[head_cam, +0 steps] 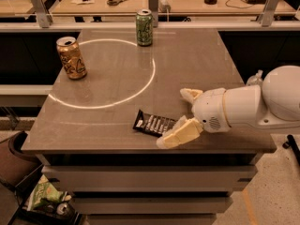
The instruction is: Move rxbar chocolate near green can
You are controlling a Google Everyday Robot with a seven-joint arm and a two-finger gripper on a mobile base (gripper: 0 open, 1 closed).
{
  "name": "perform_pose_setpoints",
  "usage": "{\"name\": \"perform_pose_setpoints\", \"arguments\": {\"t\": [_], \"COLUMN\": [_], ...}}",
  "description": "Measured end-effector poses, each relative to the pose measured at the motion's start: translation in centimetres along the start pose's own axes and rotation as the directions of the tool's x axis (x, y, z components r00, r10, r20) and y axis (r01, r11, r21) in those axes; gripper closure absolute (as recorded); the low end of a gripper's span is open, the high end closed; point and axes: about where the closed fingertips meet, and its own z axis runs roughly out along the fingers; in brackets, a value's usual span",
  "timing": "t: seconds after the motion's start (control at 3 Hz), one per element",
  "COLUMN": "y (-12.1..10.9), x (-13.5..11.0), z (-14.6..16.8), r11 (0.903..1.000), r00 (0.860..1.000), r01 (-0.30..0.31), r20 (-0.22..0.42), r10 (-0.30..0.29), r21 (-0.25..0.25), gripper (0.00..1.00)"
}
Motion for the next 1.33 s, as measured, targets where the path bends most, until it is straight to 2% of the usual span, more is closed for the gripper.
{"name": "perform_pose_setpoints", "arguments": {"t": [0.67,1.0,1.33], "y": [0.49,0.8,0.93], "x": [1.62,1.62,1.44], "z": [0.18,0.21,0.27], "r11": [0.9987,0.9981,0.9982], "r00": [0.999,0.999,0.999], "r01": [-0.043,-0.038,-0.033], "r20": [0.019,0.022,0.021], "r10": [0.043,0.037,0.032], "r21": [0.029,0.05,0.049], "gripper": [0.0,0.16,0.39]}}
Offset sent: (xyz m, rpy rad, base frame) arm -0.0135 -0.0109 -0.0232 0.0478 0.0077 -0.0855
